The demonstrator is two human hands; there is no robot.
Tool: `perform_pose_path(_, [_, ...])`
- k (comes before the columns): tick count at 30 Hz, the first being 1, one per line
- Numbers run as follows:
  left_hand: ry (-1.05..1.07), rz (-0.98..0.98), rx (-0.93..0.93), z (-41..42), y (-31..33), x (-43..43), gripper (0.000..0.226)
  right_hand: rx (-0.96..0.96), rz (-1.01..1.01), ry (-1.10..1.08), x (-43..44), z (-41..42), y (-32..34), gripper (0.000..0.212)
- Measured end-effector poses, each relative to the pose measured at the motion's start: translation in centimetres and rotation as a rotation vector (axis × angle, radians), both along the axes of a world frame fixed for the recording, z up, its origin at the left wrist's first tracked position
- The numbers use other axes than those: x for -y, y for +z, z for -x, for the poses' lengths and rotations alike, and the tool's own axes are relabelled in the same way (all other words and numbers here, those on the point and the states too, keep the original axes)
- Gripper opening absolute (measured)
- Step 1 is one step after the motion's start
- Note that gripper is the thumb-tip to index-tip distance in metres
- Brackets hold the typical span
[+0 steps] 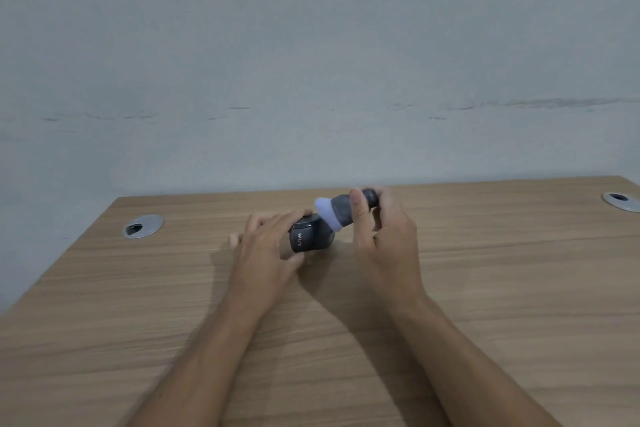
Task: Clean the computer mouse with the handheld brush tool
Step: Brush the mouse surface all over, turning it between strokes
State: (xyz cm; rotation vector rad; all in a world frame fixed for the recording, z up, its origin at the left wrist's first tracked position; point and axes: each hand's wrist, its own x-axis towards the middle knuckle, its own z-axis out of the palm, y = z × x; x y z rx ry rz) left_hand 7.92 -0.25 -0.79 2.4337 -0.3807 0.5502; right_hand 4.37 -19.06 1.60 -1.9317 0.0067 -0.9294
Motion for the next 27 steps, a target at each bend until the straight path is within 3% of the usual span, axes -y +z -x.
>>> perform_pose_path(4, [0.0, 0.123, -0.093, -0.1, -0.1, 0.0, 0.078, 0.048, 0.161, 0.073, -1.5, 0.1, -0.6, 0.011])
perform_pose_path(12, [-0.121, 0.38, -0.087, 0.3, -0.1, -0.6, 0.073, -0.067, -0.065, -0.086, 1.7, -0.9, -1.7, 0.015])
perform_pose_path(18, [-0.112, 0.37, -0.134, 0.3, 0.0, -0.3, 0.07, -0.004, -0.001, 0.016, 0.2, 0.3, -1.1, 0.015])
perform_pose_path(22, [-0.144, 0.381, -0.14, 0.5, -0.2, -0.4, 0.067, -0.049, 0.035, -0.055, 1.1, -0.2, -1.9, 0.01])
perform_pose_path(27, [-0.13, 0.376, -0.154, 0.2, -0.4, -0.1, 0.064, -0.054, -0.092, -0.09, 1.8, 0.1, -1.7, 0.016])
